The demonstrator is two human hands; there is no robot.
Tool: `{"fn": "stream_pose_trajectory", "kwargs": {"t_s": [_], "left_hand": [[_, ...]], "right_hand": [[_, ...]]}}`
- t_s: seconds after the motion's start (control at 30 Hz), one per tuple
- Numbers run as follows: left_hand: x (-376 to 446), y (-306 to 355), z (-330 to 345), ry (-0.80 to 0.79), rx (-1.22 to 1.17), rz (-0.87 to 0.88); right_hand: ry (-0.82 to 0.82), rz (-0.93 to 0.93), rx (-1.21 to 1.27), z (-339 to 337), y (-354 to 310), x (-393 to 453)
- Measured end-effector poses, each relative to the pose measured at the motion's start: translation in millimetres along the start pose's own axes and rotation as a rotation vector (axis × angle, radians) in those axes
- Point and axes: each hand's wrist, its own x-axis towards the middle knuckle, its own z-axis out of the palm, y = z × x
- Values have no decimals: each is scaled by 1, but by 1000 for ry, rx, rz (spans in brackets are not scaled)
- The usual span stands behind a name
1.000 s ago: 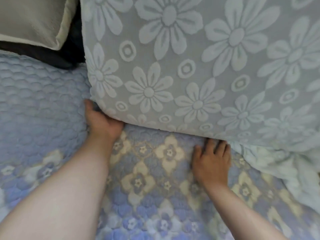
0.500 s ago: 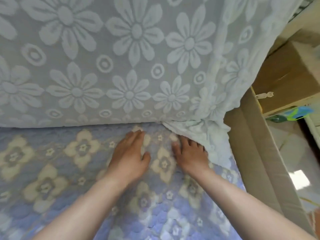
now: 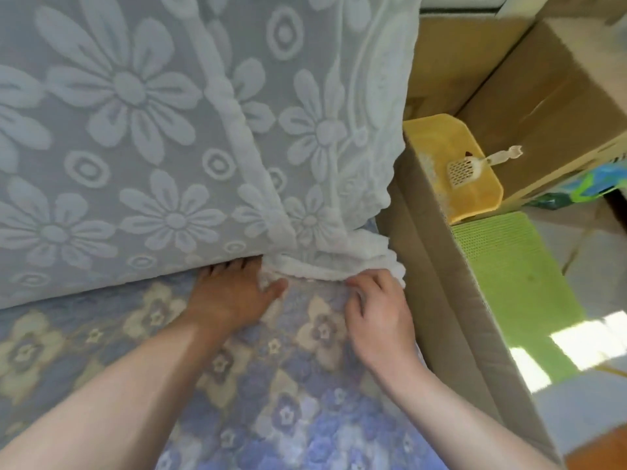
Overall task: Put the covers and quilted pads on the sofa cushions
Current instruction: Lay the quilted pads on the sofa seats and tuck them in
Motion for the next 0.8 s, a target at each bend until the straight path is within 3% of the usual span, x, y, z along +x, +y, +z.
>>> {"fn": "stream_pose_trajectory", "kwargs": {"t_s": [0.07, 0.13, 0.27, 0.4, 0.6, 0.67, 0.77, 0.8], "left_hand": [[28, 22, -2, -63, -140, -109], [35, 43, 2, 26, -153, -186], [-10, 33, 12, 204, -75, -111], [-19, 2, 19, 57, 28, -46], [-4, 58, 4, 44, -73, -285], [1, 59, 8, 38, -71, -314], [11, 54, 13, -10, -45, -321], [12, 53, 13, -47, -49, -316]], "right_hand": [[-167, -127, -103, 13, -10, 25], [-308, -116, -272, 38, -13, 38], [-293, -51, -357, 51, 7, 105], [-330, -51, -244, 49, 25, 153], [-106, 63, -369, 72, 7, 71], [-108, 60, -296, 65, 21, 110], [-313, 47, -286, 57, 42, 161], [-285, 31, -259, 61, 43, 160]]}}
